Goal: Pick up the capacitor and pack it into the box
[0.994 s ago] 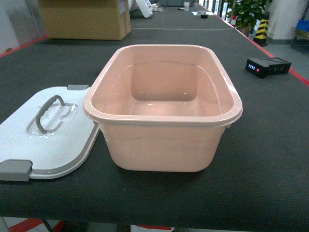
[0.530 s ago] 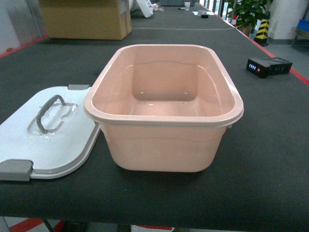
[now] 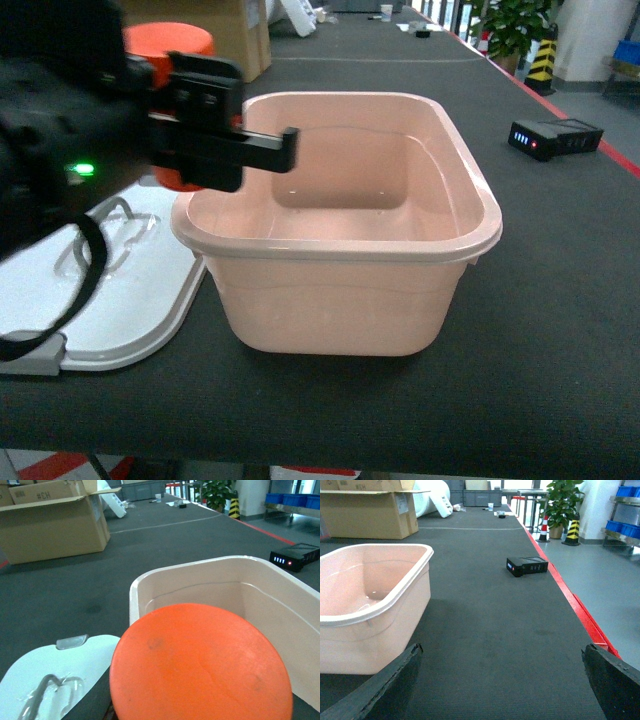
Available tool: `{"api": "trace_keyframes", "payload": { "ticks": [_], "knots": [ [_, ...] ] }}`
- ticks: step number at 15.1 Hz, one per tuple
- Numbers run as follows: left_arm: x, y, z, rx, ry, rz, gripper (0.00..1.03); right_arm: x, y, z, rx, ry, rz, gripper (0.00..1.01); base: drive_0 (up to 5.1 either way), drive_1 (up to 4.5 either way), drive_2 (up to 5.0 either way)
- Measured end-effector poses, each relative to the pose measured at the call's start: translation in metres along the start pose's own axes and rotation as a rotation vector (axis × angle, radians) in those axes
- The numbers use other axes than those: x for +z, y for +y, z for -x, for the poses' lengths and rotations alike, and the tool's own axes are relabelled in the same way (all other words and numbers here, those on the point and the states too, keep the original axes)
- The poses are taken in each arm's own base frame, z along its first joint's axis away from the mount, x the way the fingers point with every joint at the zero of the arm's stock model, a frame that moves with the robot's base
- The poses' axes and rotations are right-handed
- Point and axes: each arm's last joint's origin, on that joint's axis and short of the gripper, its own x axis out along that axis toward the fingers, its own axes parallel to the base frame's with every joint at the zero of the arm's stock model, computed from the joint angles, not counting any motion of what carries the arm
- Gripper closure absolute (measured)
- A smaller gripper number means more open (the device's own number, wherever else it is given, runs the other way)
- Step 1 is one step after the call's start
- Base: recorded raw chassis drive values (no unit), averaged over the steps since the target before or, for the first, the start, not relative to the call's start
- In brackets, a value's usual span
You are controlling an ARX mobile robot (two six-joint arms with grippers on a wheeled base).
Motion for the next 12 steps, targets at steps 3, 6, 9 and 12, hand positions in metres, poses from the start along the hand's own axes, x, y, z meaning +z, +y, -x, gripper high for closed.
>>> {"api": "trace_keyframes", "payload": {
  "ticks": [3,6,9,12],
  "knots": [
    [-0.017,-0.021,-0.041,-0.007,0.065,0.009,0.59,0.000,0.000,0.000,0.000,0.000,0.000,0.03,0.0,0.00,0.0],
    [-0.008,-0.023,-0.054,-0.009,-0.012,0.039,0.07,0.000,0.000,0.000,0.000,0.000,0.000,0.03,0.0,0.00,0.0],
    [-0.009,0.002,-0.048,0.033,-0.017,0.043,0.05,0.000,0.000,0.000,0.000,0.000,0.000,0.03,0.0,0.00,0.0],
    [-0.002,0.077,-0.030,0.156,-0.042,0.048,0.05,0.000,0.000,0.000,0.000,0.000,0.000,0.03,0.0,0.00,0.0]
  ]
}}
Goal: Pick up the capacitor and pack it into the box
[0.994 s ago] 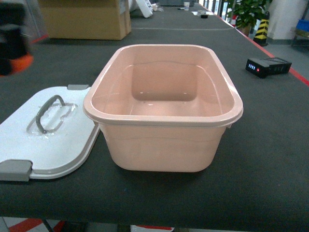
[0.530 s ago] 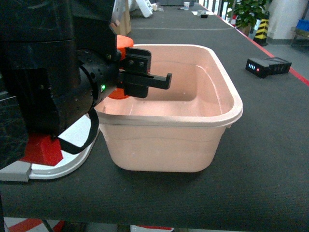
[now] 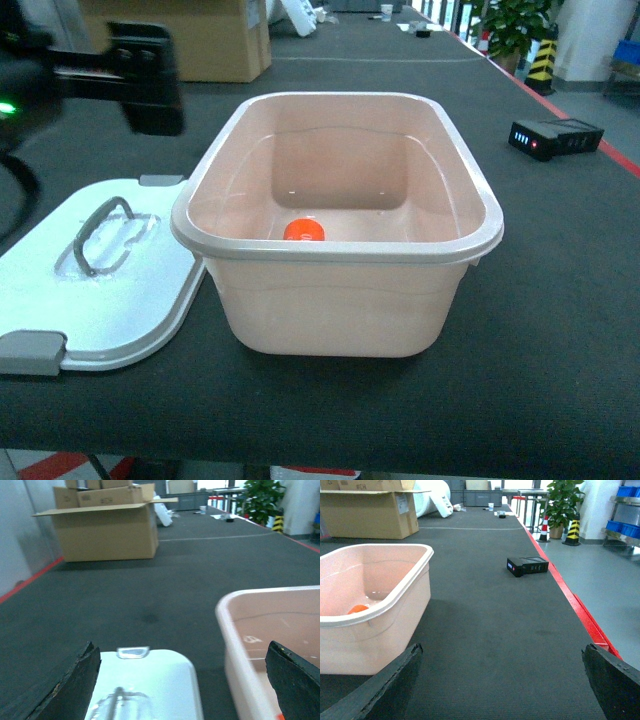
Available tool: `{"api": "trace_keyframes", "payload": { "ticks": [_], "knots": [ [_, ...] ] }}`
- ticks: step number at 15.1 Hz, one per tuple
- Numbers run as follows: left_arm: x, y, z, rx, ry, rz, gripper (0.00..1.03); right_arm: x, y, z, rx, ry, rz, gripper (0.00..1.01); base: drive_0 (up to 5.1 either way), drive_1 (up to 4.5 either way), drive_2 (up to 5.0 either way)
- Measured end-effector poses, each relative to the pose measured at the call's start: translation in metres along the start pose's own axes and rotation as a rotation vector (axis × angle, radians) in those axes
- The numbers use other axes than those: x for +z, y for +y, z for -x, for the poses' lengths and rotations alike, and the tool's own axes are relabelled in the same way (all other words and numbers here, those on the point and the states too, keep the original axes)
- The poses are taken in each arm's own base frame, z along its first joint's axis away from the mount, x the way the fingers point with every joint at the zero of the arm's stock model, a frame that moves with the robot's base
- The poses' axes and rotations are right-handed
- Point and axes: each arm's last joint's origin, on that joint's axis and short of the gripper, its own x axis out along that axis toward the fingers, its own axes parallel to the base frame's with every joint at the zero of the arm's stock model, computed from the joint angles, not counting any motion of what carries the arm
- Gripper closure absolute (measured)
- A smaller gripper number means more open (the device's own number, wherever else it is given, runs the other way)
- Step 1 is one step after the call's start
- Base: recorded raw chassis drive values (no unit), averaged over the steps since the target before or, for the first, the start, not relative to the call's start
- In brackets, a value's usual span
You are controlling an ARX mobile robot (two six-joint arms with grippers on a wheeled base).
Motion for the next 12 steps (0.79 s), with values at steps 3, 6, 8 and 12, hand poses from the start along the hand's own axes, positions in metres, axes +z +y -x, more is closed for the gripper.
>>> {"api": "trace_keyframes", "payload": {
  "ticks": [3,6,8,12],
  "knots": [
    [-0.020,0.070,0.001,0.122,0.066,-0.010,0.05,0.000,0.000,0.000,0.000,0.000,0.000,0.03,0.0,0.00,0.0],
    [-0.056,0.076,-0.018,0.120,0.165,-0.010,0.05,0.000,0.000,0.000,0.000,-0.001,0.000,0.03,0.0,0.00,0.0],
    [-0.083,0.070,-0.045,0.113,0.187,-0.025,0.05,0.000,0.000,0.000,0.000,0.000,0.000,0.03,0.0,0.00,0.0],
    [-0.146,0.069,-0.066,0.098,0.302,-0.047,0.05,0.000,0.000,0.000,0.000,0.000,0.000,0.03,0.0,0.00,0.0]
  ]
}}
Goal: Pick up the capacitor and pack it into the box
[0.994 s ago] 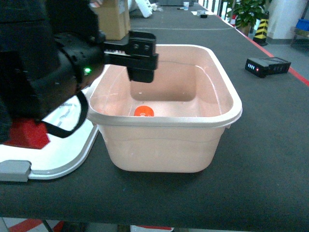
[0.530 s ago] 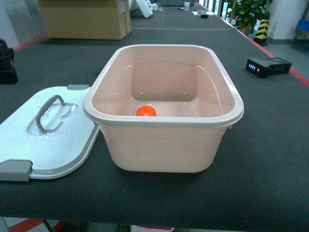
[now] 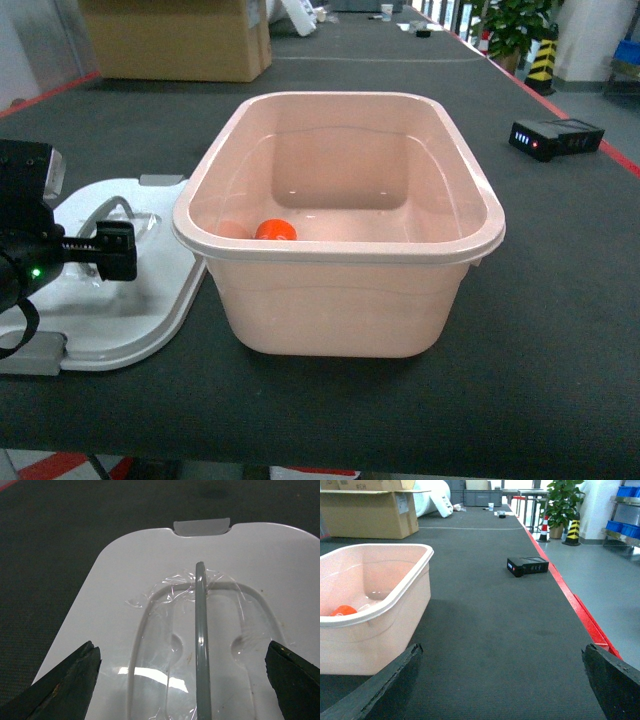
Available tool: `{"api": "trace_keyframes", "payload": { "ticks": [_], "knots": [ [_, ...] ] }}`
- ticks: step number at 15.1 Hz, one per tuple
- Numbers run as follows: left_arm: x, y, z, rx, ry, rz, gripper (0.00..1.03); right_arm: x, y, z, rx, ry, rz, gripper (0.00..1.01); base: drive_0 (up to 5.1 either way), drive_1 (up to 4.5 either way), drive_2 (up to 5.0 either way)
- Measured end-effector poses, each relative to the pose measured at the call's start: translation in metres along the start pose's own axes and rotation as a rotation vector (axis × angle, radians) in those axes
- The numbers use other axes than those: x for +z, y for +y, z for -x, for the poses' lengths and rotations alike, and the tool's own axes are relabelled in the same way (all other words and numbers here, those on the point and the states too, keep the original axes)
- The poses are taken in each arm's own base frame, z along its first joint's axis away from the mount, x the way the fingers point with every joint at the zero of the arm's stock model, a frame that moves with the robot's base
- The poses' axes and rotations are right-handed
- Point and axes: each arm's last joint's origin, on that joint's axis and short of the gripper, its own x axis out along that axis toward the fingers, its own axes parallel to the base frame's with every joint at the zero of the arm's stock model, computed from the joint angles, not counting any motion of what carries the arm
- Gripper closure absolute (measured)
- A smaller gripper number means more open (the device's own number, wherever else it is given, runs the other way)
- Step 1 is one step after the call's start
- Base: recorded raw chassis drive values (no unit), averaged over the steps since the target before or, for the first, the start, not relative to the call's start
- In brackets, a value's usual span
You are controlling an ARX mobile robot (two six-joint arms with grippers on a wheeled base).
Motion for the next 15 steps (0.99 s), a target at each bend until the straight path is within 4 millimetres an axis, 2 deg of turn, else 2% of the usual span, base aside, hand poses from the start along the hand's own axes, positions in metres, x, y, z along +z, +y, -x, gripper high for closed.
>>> {"api": "trace_keyframes", "payload": {
  "ticks": [3,9,11,12,15],
  "knots": [
    [-0.001,-0.001,0.000,-0.019,-0.004,0.000,0.05,0.000,0.000,0.000,0.000,0.000,0.000,0.03,0.0,0.00,0.0],
    [-0.007,-0.003,0.000,-0.025,-0.003,0.010,0.66,0.000,0.000,0.000,0.000,0.000,0.000,0.03,0.0,0.00,0.0],
    [-0.007,-0.003,0.000,-0.024,-0.002,0.030,0.93,0.000,0.000,0.000,0.000,0.000,0.000,0.03,0.0,0.00,0.0],
    [-0.008,-0.003,0.000,-0.024,-0.002,0.036,1.01,0.000,0.000,0.000,0.000,0.000,0.000,0.03,0.0,0.00,0.0],
    [-0.007,0.002,0.003,-0.019,0.010,0.054,1.01,0.000,0.000,0.000,0.000,0.000,0.000,0.03,0.0,0.00,0.0]
  ]
}}
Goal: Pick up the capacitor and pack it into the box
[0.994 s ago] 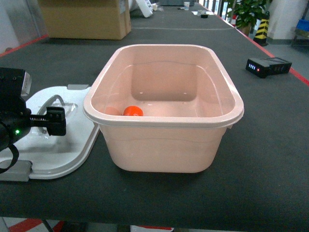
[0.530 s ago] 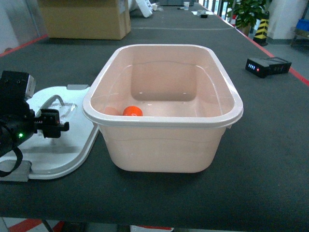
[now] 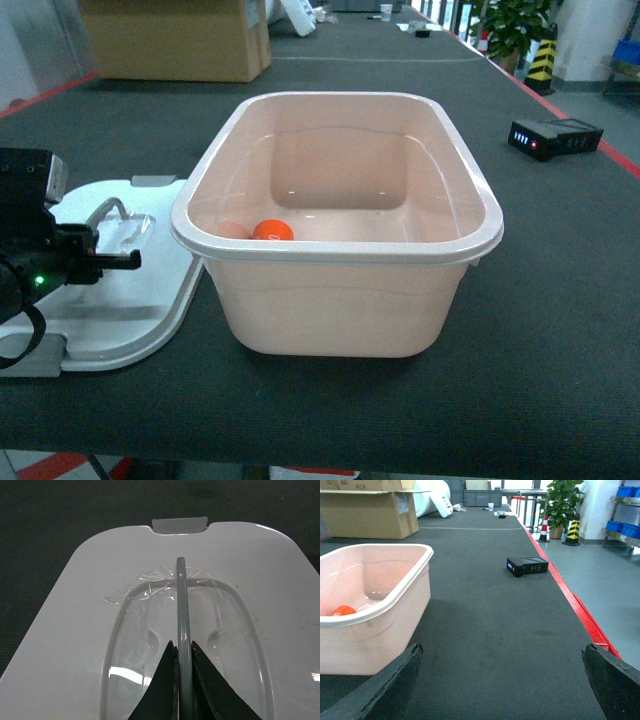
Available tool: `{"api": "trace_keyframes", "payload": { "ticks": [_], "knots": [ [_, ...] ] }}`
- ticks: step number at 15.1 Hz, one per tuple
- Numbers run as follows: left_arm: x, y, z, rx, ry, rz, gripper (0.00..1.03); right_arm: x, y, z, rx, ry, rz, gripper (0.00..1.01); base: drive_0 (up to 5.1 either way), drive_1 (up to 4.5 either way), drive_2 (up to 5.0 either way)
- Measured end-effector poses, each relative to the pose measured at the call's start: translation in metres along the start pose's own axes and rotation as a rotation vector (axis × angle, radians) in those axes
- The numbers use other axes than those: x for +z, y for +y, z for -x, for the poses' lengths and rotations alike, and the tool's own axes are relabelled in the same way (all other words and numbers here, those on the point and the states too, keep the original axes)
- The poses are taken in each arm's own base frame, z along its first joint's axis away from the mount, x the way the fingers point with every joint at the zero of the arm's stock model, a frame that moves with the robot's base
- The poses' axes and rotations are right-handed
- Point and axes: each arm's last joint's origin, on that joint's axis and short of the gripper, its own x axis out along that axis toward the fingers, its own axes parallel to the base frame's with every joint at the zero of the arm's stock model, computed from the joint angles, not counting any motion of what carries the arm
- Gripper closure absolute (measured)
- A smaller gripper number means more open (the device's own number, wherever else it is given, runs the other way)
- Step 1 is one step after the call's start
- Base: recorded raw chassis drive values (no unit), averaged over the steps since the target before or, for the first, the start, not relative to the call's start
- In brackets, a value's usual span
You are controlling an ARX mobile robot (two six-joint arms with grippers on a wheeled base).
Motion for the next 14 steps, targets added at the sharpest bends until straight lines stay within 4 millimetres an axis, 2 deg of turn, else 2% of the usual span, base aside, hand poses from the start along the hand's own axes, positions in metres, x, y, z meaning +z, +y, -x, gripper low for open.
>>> {"api": "trace_keyframes", "payload": {
  "ticks": [2,3,4,5,7,8,9,11,14],
  "knots": [
    [0.024,0.016,0.007,0.059,0.013,0.018,1.01,0.000,0.000,0.000,0.000,0.000,0.000,0.03,0.0,0.00,0.0],
    [0.043,0.024,0.012,0.095,-0.004,0.021,1.01,0.000,0.000,0.000,0.000,0.000,0.000,0.03,0.0,0.00,0.0],
    [0.076,0.033,0.021,0.128,-0.054,0.022,1.01,0.000,0.000,0.000,0.000,0.000,0.000,0.03,0.0,0.00,0.0],
    [0.118,0.037,0.037,0.167,-0.119,0.025,1.01,0.000,0.000,0.000,0.000,0.000,0.000,0.03,0.0,0.00,0.0],
    [0.168,0.014,0.069,0.164,-0.196,0.036,1.01,0.000,0.000,0.000,0.000,0.000,0.000,0.03,0.0,0.00,0.0],
    [0.181,0.000,0.080,0.143,-0.212,0.050,1.01,0.000,0.000,0.000,0.000,0.000,0.000,0.03,0.0,0.00,0.0],
    [0.199,-0.049,0.101,0.086,-0.240,0.077,1.01,0.000,0.000,0.000,0.000,0.000,0.000,0.03,0.0,0.00,0.0],
    [0.189,-0.177,0.118,-0.071,-0.195,0.069,1.01,0.000,0.000,0.000,0.000,0.000,0.000,0.03,0.0,0.00,0.0],
    [0.178,-0.210,0.123,-0.084,-0.169,0.064,1.01,0.000,0.000,0.000,0.000,0.000,0.000,0.03,0.0,0.00,0.0]
  ]
}}
